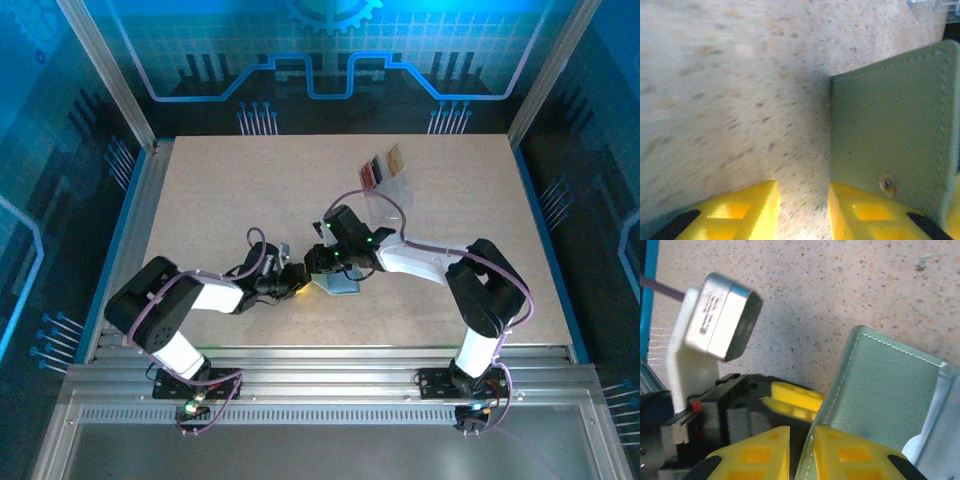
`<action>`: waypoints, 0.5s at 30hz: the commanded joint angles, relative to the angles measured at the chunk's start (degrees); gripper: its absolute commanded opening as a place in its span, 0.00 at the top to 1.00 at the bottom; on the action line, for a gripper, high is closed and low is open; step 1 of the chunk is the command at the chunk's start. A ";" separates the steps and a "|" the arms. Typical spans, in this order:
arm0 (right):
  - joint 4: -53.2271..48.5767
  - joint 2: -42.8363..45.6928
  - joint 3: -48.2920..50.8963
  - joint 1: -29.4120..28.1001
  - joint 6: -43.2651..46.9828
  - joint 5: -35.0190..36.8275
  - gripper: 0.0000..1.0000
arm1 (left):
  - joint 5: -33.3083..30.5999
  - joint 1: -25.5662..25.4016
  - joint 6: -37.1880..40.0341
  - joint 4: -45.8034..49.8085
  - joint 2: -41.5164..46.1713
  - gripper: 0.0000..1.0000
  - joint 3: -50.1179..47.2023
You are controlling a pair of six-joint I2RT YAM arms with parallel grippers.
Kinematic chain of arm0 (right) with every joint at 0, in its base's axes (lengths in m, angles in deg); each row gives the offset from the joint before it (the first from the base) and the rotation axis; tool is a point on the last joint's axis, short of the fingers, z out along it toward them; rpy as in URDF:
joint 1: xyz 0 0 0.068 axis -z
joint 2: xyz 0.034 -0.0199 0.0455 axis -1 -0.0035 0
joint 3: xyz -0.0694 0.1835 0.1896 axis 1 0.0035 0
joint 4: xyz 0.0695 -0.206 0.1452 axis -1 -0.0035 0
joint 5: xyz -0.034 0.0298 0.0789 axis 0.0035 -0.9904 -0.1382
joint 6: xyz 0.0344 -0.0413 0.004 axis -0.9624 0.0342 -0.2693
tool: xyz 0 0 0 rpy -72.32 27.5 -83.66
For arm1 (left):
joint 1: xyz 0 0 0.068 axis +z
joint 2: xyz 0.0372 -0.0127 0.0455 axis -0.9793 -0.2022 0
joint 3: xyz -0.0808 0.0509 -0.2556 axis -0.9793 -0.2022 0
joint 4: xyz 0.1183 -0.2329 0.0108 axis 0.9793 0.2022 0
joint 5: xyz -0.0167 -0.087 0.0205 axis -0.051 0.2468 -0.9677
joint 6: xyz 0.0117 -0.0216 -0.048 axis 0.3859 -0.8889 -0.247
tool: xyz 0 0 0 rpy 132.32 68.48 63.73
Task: Put the credit cards into the card holder
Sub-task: Open the card holder at the center of the table.
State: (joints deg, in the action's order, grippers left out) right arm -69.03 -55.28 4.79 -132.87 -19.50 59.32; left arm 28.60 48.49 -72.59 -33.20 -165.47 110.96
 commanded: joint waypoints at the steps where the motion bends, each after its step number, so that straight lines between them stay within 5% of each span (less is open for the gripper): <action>1: -0.31 -4.70 0.36 0.33 -0.28 1.25 0.79 | -3.52 -0.19 2.63 15.13 5.49 0.63 -3.16; 8: 0.56 -9.17 -1.69 -0.15 -0.83 0.45 0.77 | -9.60 -0.10 2.82 28.02 20.73 0.56 -5.51; 15: -5.08 -7.97 -5.20 -1.68 3.40 2.72 0.62 | -12.36 0.66 8.23 44.85 36.90 0.55 -1.42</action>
State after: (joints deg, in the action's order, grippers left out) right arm -69.32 -64.33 1.42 -133.63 -18.77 60.48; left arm 18.35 48.66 -68.42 0.89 -132.00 106.44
